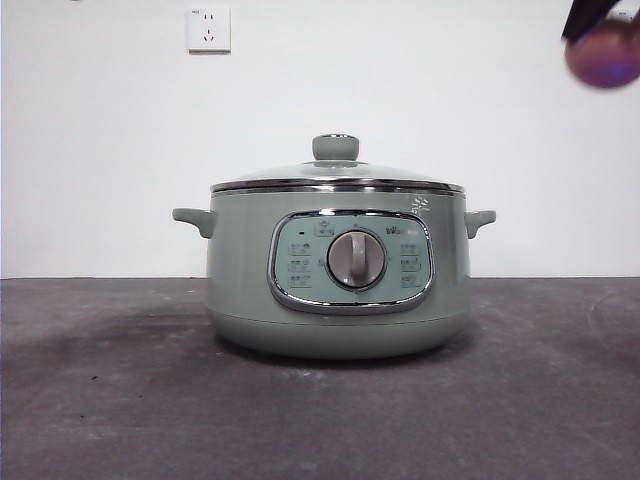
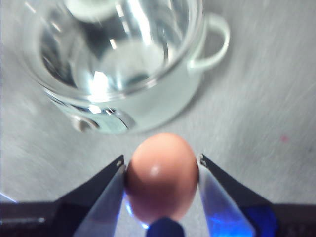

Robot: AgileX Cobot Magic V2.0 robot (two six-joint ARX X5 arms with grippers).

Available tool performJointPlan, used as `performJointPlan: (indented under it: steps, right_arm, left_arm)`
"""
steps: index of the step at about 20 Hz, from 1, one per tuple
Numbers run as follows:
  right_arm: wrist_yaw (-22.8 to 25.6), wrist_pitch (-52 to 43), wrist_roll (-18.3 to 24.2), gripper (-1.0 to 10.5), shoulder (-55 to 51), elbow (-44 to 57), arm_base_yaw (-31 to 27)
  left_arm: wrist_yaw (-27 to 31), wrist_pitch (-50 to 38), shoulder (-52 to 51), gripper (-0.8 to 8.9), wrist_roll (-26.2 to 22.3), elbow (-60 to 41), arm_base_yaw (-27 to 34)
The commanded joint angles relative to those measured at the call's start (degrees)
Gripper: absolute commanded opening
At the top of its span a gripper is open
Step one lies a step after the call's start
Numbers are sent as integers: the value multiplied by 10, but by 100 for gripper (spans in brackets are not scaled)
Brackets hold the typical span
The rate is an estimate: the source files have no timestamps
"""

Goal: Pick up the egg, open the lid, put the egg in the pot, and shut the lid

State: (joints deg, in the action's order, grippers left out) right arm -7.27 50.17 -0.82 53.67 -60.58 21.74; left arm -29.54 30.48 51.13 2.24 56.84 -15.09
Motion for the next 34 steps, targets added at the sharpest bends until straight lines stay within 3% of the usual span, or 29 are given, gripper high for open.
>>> performJointPlan:
  steps: [1,9,13,17,28,30,34]
  right_arm:
    - [2,0,2,-17,-31,4,1]
    - [1,17,2,-16,-69,4,1]
    - [1,17,2,-16,-69,4,1]
    - [1,17,2,-16,-69,4,1]
    - [2,8,2,-16,-68,4,1]
    - [2,7,3,-16,-68,4,1]
    - [2,3,3,-16,-68,4,1]
  left_arm:
    - [58,-20,61,691,10,39,-56]
    - [172,-30,323,691,-40,240,-155]
    - [192,-61,412,691,-45,282,-173]
    - [206,-97,455,691,-45,284,-176]
    - [206,-94,503,686,-44,284,-179]
    - [210,-94,503,587,-43,284,-180]
    - [209,-94,503,225,-40,284,-180]
